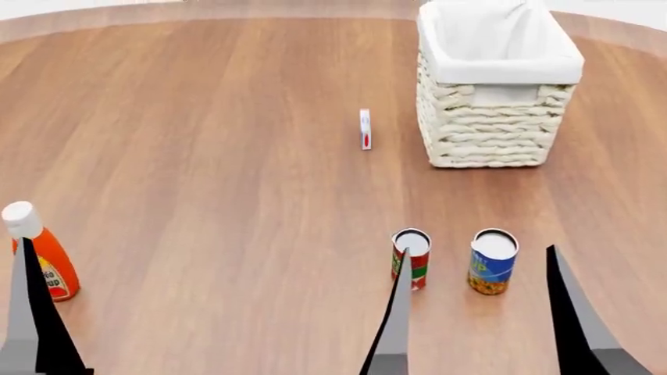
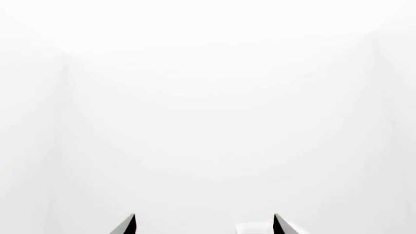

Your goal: Pick up the alphabet soup and the cream cheese box, and put them in the basket.

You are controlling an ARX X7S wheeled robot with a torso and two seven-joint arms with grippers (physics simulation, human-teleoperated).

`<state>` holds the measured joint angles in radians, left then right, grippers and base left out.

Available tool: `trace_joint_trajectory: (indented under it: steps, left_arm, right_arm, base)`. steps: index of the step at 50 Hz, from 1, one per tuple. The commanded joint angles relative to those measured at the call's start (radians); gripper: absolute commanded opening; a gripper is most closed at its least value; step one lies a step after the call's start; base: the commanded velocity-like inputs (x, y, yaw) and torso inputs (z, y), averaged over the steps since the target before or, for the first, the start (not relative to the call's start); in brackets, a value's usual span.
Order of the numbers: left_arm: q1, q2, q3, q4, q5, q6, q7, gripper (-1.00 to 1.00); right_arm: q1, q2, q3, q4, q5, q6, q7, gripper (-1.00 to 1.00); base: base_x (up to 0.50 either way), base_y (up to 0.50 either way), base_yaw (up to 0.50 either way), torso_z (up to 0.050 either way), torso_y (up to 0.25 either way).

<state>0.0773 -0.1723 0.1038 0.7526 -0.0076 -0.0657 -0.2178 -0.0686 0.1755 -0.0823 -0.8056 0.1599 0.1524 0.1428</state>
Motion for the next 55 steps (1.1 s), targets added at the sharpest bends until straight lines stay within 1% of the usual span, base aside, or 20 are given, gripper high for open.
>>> trace_joint_trajectory:
  steps: [1, 55]
  left_arm:
    - [0.004, -0.008, 0.003, -0.018, -0.009, 0.013, -0.013, 1.0]
    - [0.002, -0.045, 0.032, -0.034, -0.021, 0.012, -0.053, 1.0]
  right_arm:
    - [0.0, 0.01, -0.012, 0.0, -0.001, 0.004, 0.012, 1.0]
    - [-0.001, 0.047, -0.038, 0.021, 0.01, -0.016, 0.053, 1.0]
  base:
    - [0.21, 0.0, 0.0, 0.0, 0.0]
    - [0.21, 0.0, 0.0, 0.0, 0.0]
